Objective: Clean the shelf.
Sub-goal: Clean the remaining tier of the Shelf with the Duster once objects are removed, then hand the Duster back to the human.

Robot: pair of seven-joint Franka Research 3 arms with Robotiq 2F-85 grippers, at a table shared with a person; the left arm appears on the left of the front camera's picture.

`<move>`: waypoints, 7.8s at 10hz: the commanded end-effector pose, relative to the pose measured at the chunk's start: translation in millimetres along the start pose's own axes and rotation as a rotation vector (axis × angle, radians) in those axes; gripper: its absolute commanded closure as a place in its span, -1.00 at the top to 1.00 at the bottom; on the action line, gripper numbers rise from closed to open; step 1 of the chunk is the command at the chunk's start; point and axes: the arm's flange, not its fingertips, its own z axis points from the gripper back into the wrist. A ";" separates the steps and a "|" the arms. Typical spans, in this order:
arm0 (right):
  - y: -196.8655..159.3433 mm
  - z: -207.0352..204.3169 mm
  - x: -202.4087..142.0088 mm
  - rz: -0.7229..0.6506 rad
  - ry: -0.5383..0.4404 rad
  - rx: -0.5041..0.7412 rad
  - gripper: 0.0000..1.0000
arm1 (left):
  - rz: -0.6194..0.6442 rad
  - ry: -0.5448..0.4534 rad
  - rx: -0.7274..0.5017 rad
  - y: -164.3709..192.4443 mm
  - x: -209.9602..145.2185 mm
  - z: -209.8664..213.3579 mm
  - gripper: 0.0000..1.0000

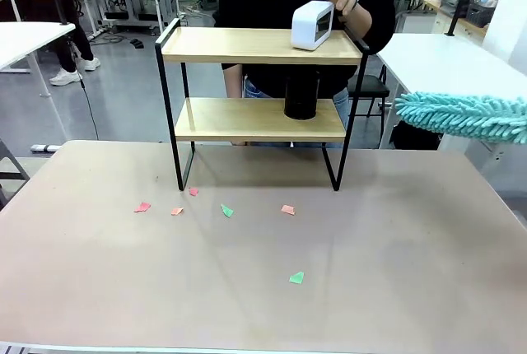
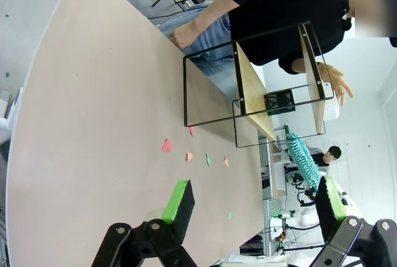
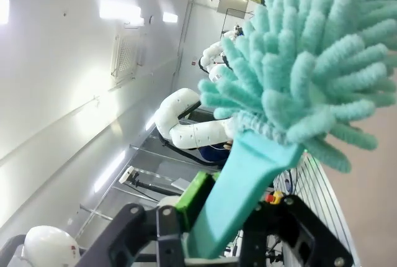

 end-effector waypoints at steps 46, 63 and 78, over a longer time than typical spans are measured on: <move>103.3 -339.3 88.5 0.443 1.231 -0.108 -0.77 | 0.012 1.218 -0.408 -191.4 -258.5 -314.0 1.00; 91.4 -342.0 88.0 0.389 1.269 -0.089 -0.77 | -0.023 1.312 -0.405 -194.5 -274.0 -311.9 -1.00; 116.2 -140.0 31.0 0.387 0.488 -0.134 1.00 | -0.218 0.569 -0.511 -184.8 -54.3 -117.3 -1.00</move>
